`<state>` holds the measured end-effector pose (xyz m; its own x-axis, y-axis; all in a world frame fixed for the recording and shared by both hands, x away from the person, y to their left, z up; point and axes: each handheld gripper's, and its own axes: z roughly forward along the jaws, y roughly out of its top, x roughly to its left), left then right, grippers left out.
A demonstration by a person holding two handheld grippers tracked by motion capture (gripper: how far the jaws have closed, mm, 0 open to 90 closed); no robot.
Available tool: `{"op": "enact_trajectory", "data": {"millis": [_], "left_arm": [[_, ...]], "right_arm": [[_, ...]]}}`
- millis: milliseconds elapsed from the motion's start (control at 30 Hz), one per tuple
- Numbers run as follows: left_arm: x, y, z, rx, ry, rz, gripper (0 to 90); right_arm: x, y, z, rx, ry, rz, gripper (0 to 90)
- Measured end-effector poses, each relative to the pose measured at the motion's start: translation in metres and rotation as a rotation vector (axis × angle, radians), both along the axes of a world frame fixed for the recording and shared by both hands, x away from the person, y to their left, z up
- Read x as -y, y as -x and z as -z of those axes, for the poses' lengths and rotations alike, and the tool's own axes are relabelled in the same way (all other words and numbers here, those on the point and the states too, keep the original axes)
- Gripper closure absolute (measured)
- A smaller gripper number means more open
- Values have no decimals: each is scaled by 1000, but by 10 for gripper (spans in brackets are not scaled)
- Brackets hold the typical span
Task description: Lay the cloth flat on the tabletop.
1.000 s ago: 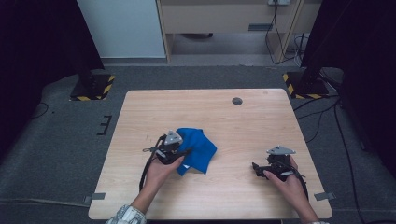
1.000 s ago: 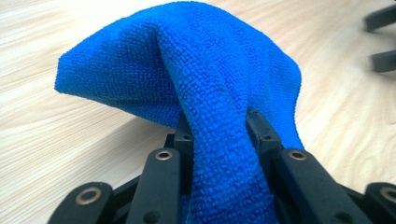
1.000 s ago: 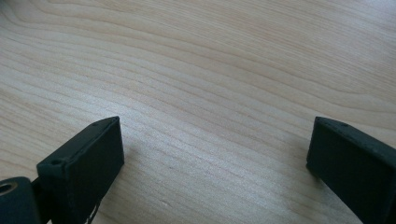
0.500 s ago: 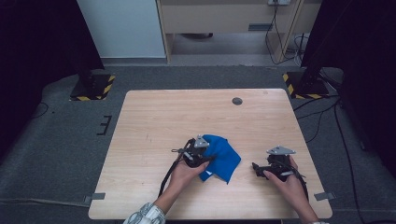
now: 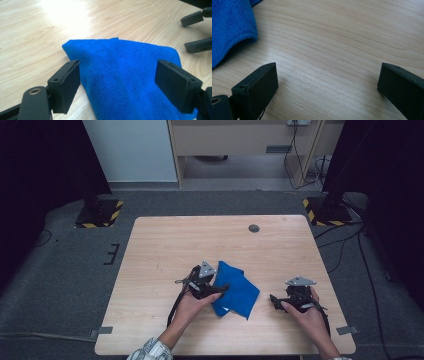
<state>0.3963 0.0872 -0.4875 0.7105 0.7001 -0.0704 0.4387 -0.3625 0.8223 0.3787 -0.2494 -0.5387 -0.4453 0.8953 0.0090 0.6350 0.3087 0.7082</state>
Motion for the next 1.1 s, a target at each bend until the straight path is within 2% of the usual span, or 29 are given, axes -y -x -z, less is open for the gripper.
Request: {"op": "enact_trajectory", "data": {"millis": [67, 167, 200, 267, 333, 633, 667, 700, 733, 767, 833, 867, 900, 967, 1067, 1100], "left_arm": [[0, 4, -3, 23, -21, 2, 223], [1, 7, -4, 29, -15, 13, 276], [3, 9, -4, 28, -19, 26, 303], [5, 10, -3, 20, -21, 37, 352], [9, 9, 1, 21, -45, 42, 379], [9, 5, 15, -6, -84, 15, 431], [9, 4, 18, -12, -112, 20, 457], [9, 4, 18, -12, -112, 20, 505], [9, 3, 20, -8, -139, 19, 505], [11, 3, 22, 7, -162, 22, 590], [11, 3, 23, 14, -164, 25, 665], [11, 2, 23, 15, -161, 23, 665], [12, 2, 22, 15, -147, 20, 739], [12, 3, 21, 21, -144, 23, 789], [11, 5, 16, 38, -138, 27, 820], [9, 6, 12, 35, -116, 32, 818]], "right_arm": [[0, 0, 0, 2, 2, -6, 36], [1, 1, 0, 3, 5, -19, 51], [2, 2, -2, 4, 5, -32, 124], [2, 2, -4, 8, 2, -41, 167], [1, 2, -5, 1, -2, -59, 195], [-3, 6, -9, 13, -10, -91, 293], [-3, 6, -10, 12, -10, -92, 303], [-3, 6, -10, 12, -10, -92, 303], [-3, 6, -10, 11, -8, -96, 308], [-4, 6, -10, 4, -7, -96, 311], [-4, 7, -11, 5, -6, -98, 314], [-5, 7, -11, 10, -3, -102, 316], [-6, 8, -11, 7, -5, -104, 326], [-6, 8, -11, 7, -2, -111, 335], [-6, 8, -11, 4, 0, -117, 351], [-6, 8, -11, 6, 2, -122, 357]]}}
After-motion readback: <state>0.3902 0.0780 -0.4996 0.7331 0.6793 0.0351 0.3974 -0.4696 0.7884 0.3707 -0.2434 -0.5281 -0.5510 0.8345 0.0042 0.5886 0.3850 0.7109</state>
